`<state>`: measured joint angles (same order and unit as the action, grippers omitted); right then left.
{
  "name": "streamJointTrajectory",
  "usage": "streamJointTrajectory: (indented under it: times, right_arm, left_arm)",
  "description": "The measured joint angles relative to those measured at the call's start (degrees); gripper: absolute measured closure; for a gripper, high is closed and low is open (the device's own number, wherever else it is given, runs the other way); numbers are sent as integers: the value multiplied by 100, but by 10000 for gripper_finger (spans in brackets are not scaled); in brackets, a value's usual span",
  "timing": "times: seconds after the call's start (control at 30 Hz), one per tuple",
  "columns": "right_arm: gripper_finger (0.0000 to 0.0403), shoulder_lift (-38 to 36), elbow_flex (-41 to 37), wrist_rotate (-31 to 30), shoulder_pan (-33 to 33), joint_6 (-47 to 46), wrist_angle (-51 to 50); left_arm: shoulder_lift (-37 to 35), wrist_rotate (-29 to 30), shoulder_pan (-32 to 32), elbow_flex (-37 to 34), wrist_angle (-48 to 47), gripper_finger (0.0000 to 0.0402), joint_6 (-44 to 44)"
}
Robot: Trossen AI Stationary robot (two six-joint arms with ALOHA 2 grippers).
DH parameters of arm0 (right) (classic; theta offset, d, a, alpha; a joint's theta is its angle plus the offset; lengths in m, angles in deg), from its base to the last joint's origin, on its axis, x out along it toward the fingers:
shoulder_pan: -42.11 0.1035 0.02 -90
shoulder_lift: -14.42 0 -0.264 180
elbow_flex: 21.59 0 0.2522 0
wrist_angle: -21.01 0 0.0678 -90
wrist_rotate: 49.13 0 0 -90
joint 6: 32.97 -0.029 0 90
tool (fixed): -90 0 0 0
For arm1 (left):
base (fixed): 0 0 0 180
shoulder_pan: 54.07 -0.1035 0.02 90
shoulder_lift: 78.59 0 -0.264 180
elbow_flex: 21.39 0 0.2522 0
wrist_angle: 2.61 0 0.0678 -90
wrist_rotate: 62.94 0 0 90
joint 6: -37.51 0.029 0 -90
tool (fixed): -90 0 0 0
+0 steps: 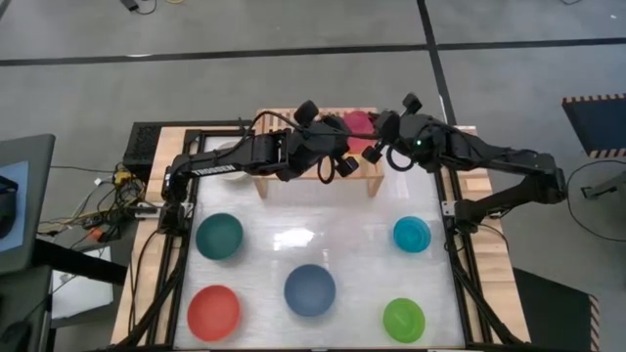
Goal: Place and stack bowls onto a shelf
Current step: Stack the small pink bowl on the small yellow bowl on the shelf
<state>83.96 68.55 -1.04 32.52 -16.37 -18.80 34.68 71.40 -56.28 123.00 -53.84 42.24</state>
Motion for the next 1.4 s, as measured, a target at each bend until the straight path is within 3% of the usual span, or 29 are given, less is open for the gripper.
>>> streamJointTrajectory:
  times: [0.27, 0.47, 0.67, 0.87, 1.2, 1.4]
  right_arm:
    - [379, 237, 397, 998, -798, -915, -952]
    - [379, 948, 1465, 2094, -1666, -1607, -2414]
    - [379, 1945, 2680, 2585, -2146, -1863, -3997]
    - [375, 2487, 3354, 3208, -2458, -1987, -4887]
    - [371, 3007, 3425, 3589, -2530, -2026, -4998]
    - [323, 3213, 3422, 3677, -2534, -2026, -4901]
  left_arm:
    - [-358, 142, 44, 0, -263, 184, -253]
    - [-743, 155, -72, -30, -1271, 176, -871]
    - [-761, 146, -180, -55, -2262, 176, -1619]
    - [-713, -8, -200, -178, -2914, 176, -2433]
    - [-612, -360, -304, -245, -3669, 176, -3042]
    - [-631, -394, -295, -243, -3715, 176, -3048]
